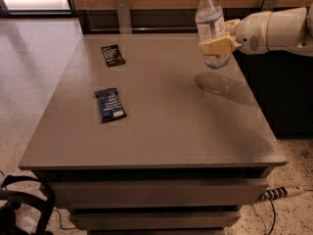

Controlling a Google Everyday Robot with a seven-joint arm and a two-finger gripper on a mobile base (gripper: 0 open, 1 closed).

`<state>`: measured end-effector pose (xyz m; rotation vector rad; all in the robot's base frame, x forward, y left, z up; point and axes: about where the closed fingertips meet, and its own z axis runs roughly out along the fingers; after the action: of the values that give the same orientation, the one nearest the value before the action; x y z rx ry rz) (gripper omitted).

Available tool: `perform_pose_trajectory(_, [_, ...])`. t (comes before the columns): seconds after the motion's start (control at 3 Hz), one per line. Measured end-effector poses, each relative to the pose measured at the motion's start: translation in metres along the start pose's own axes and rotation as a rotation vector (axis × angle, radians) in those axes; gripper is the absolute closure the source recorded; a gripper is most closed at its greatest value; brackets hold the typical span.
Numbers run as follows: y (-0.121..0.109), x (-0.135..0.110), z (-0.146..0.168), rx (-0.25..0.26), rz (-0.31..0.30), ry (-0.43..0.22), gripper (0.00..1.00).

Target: Place blue plastic bottle upright

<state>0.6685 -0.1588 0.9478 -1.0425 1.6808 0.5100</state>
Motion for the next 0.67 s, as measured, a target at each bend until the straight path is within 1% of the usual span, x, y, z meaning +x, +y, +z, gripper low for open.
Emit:
perform_pose_trajectory(0.33, [0.0038,-0.0009,0.0031,-0.059,-0.064,-0.158,1.00])
perform_pose_trajectory(0.67, [0.0092,0.0002,0.0012,-0.098,-0.121,-0.228,1.00])
